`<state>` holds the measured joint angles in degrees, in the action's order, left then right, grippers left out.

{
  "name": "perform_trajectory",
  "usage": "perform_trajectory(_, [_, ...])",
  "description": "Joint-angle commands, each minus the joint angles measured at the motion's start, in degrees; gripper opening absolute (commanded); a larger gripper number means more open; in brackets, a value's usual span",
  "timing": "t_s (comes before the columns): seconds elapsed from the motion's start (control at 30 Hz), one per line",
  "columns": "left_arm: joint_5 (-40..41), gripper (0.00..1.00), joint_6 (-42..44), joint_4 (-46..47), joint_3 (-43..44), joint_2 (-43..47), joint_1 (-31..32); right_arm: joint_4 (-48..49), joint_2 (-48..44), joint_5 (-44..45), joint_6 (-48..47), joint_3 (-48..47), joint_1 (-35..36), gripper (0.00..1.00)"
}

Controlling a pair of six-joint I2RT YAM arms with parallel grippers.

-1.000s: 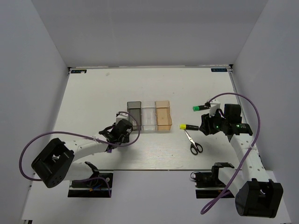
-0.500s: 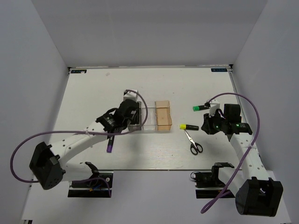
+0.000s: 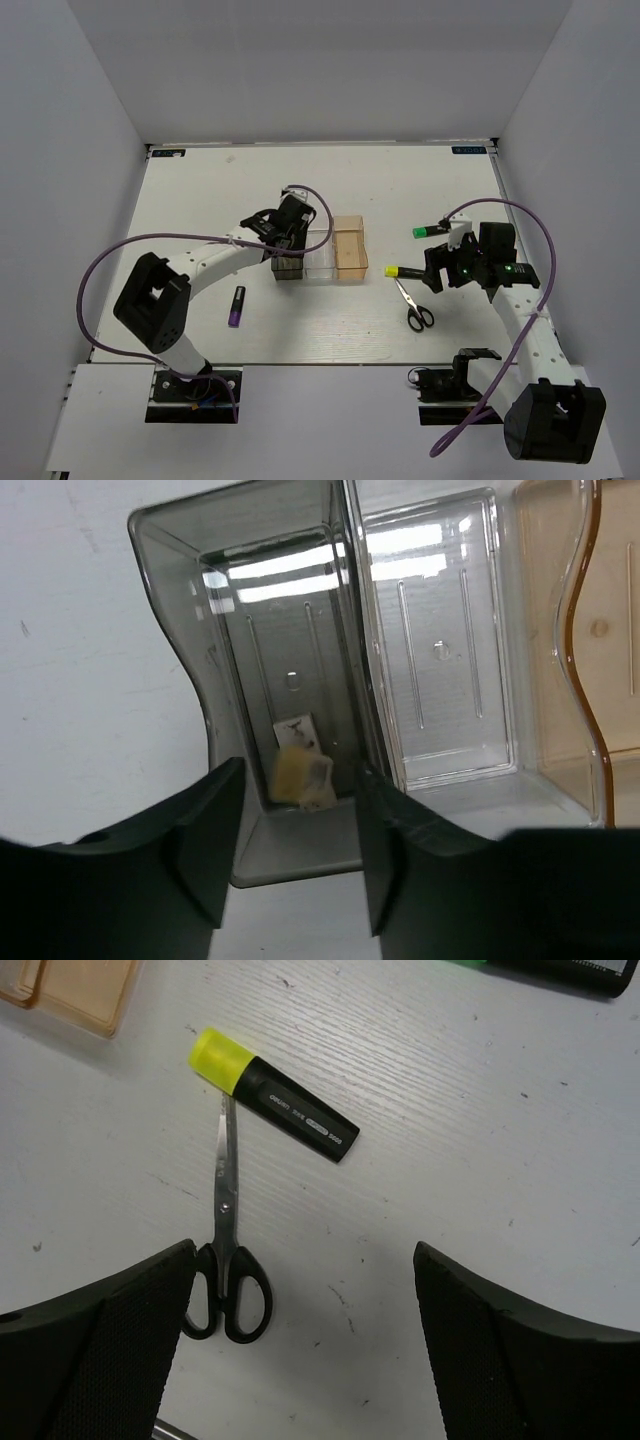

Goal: Sort the stationery into containers
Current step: Place the stationery in the storage box, then pick up the pen from the center of the board.

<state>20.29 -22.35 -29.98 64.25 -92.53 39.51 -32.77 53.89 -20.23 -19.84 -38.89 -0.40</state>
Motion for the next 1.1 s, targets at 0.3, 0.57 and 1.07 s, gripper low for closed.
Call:
perform_trajectory(0.3, [-0.96,0.59,2.04,-2.45,4.15,10.14,0.4,13.18,15.8,-1.79,-24.25,-6.36,-1.96,0.84])
perform_trajectory(0.57, [0.97,0.53,0.03,-18.24,-9.92,31.79,-3.98,-18.71,45.05,-19.05,-75.68,-38.15,-8.29,0.71])
perform_trajectory(1.07, [-7.89,0.9,-1.03,-20.74,-22.41,37.86,-14.72,-46.06,74.96,-17.13,-95.3,-71.59,-7.77,0.69])
